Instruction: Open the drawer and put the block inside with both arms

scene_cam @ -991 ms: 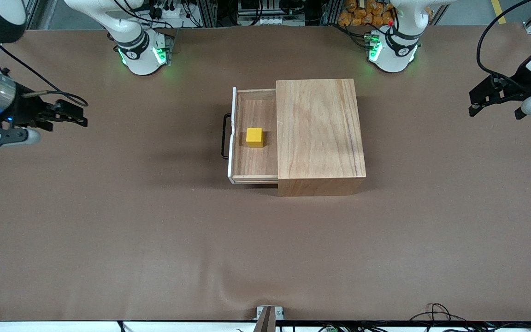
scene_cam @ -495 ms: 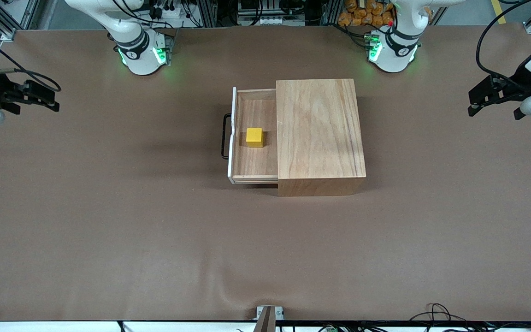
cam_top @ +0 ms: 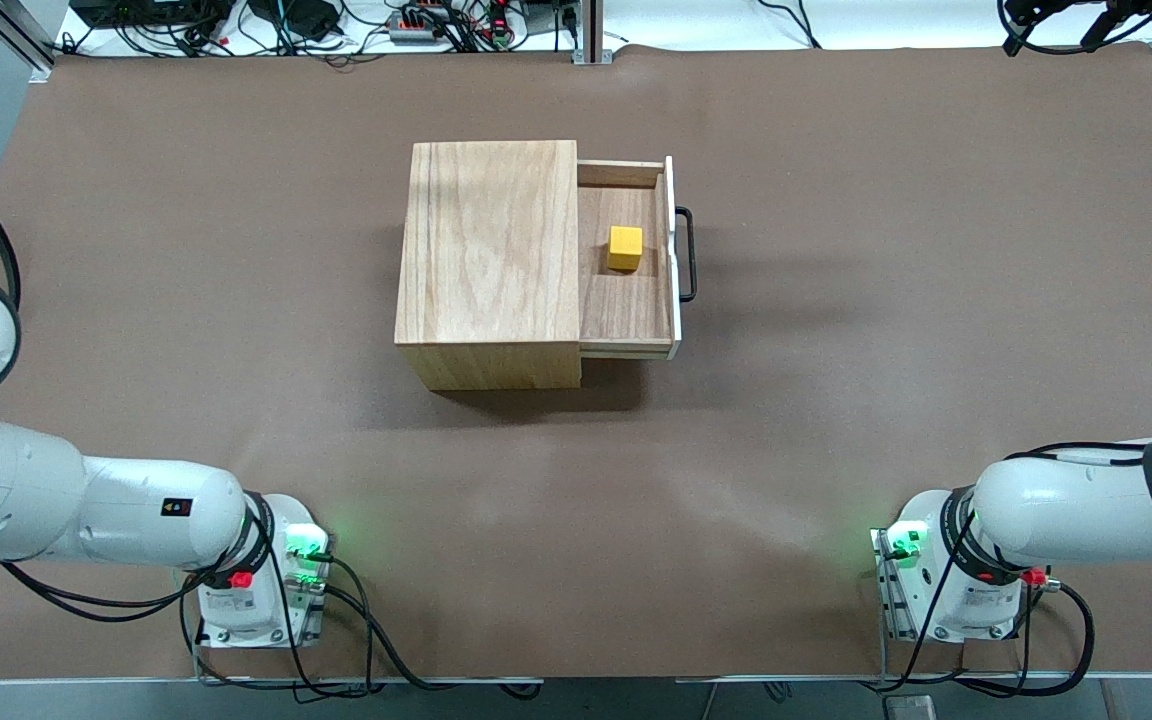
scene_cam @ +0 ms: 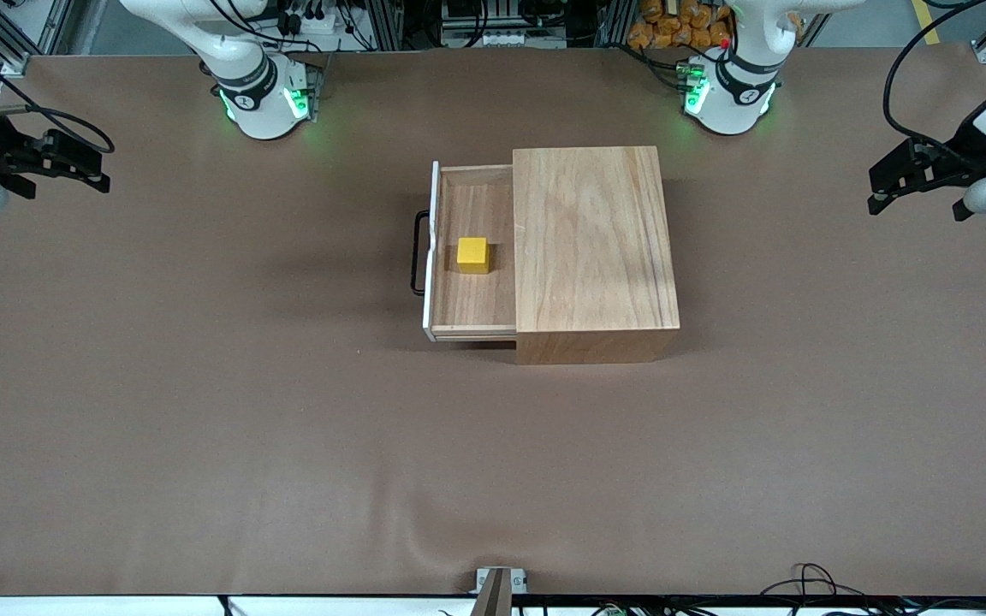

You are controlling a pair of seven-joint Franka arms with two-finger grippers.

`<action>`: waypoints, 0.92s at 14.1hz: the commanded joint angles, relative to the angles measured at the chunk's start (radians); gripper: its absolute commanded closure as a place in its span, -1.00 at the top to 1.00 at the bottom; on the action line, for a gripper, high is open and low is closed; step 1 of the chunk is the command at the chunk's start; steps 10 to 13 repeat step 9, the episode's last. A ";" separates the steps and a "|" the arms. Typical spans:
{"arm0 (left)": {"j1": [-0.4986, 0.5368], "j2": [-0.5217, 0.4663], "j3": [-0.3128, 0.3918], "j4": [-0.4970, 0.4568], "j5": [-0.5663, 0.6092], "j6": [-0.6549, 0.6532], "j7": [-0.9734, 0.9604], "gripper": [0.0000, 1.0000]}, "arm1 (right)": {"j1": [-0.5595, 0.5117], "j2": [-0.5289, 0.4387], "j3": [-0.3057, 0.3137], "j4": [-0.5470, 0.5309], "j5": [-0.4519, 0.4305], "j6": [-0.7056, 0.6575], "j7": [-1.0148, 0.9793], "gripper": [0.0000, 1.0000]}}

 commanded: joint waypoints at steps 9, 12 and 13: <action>0.022 0.024 0.013 0.013 -0.003 -0.013 0.027 1.00 | 0.015 -0.013 -0.008 -0.031 -0.020 -0.006 0.004 1.00; 0.022 0.024 0.013 0.013 -0.003 -0.013 0.027 1.00 | 0.015 -0.013 -0.008 -0.031 -0.020 -0.006 0.004 1.00; 0.022 0.024 0.013 0.013 -0.003 -0.013 0.027 1.00 | 0.015 -0.013 -0.008 -0.031 -0.020 -0.006 0.004 1.00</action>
